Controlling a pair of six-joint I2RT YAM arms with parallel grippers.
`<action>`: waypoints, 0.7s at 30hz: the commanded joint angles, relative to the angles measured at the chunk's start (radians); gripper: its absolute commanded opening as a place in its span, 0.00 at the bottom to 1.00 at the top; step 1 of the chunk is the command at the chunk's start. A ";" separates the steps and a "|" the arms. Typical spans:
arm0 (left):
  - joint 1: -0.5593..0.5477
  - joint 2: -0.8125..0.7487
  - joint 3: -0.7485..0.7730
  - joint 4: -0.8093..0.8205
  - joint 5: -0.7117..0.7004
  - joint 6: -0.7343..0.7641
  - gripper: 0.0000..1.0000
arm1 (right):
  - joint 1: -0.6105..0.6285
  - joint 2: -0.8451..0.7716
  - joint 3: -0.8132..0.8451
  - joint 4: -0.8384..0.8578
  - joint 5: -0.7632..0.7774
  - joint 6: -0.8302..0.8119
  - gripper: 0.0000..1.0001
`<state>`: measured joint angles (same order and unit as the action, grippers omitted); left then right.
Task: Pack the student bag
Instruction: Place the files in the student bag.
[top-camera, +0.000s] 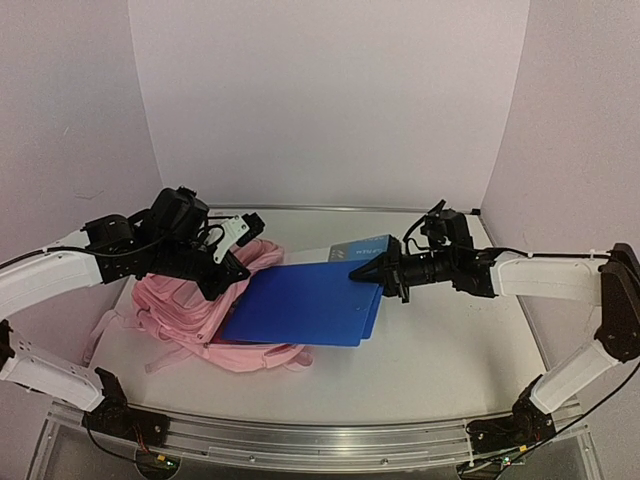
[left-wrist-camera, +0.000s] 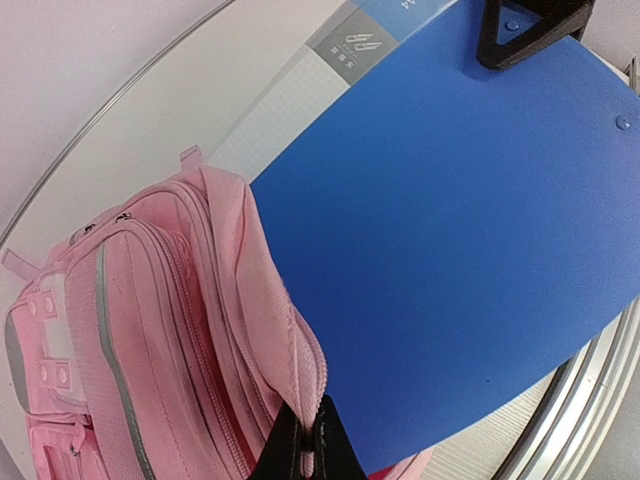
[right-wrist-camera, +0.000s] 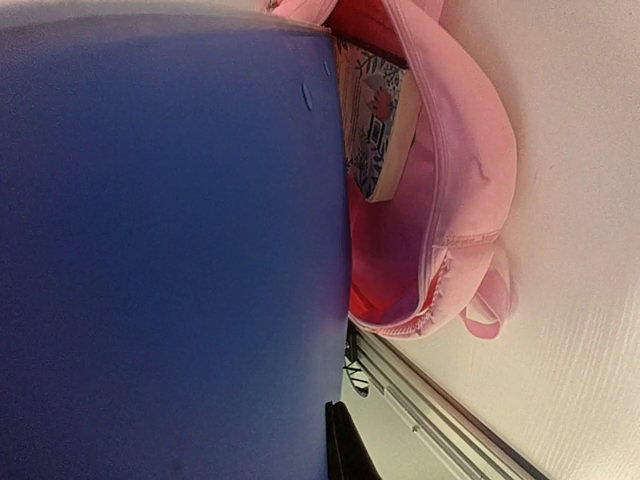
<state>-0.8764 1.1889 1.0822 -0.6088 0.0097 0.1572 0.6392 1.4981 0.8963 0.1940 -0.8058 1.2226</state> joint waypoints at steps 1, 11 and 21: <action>-0.010 -0.067 0.031 0.224 0.063 0.002 0.00 | -0.002 0.015 0.057 0.109 0.063 -0.025 0.00; -0.009 -0.032 0.017 0.246 0.087 -0.014 0.00 | 0.041 0.012 0.009 0.324 0.150 0.106 0.00; -0.009 -0.027 0.002 0.257 0.087 -0.017 0.00 | 0.161 0.160 0.053 0.411 0.312 0.113 0.00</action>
<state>-0.8764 1.1908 1.0505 -0.5552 0.0451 0.1460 0.7548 1.5802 0.8770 0.4302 -0.5911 1.3551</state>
